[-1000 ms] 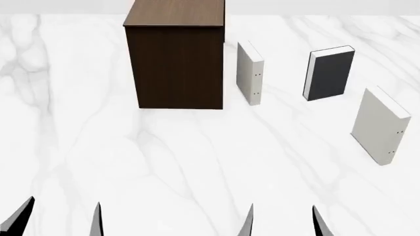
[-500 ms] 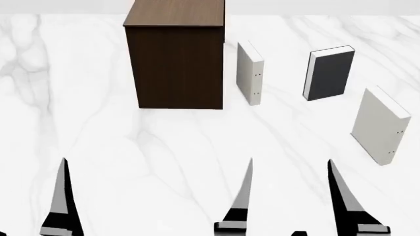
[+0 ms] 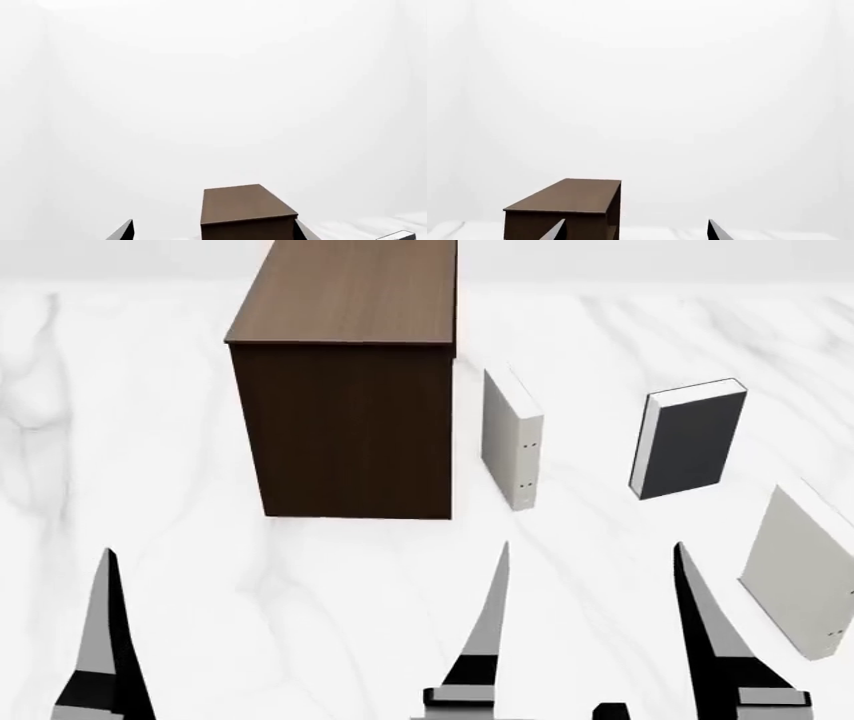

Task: Pick up the book in the middle and place it on the cabinet shelf.

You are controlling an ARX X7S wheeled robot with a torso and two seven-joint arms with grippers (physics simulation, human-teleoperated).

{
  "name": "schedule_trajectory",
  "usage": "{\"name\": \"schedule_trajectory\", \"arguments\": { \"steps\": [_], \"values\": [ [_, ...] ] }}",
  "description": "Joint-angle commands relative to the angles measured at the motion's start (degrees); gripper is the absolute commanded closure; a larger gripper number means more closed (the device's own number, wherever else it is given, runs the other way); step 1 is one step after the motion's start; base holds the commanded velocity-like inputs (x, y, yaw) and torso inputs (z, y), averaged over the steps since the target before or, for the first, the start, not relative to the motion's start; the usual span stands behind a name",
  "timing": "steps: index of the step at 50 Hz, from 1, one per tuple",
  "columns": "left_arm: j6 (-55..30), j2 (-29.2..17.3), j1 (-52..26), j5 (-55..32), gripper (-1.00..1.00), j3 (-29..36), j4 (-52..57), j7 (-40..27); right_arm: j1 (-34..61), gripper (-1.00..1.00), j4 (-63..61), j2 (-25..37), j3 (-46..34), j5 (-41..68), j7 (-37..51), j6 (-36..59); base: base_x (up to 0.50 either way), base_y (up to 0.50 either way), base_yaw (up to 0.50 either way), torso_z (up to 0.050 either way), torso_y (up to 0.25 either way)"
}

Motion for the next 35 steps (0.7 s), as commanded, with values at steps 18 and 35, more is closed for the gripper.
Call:
{"name": "schedule_trajectory", "arguments": {
  "steps": [18, 35],
  "values": [
    [-1.67, -1.63, -0.9, -0.54, -1.0, 1.97, 2.09, -1.76, 0.37, -1.0, -0.98, 1.05, -0.49, 0.84, 1.81, 0.82, 0.5, 0.0, 0.0, 0.0, 0.001],
    [-2.22, -2.1, -1.18, -0.93, -1.0, 2.38, 2.21, -2.46, 0.71, -1.0, -1.51, 1.72, -0.84, 1.34, 2.63, 1.6, 0.5, 0.0, 0.0, 0.0, 0.001]
  ]
}}
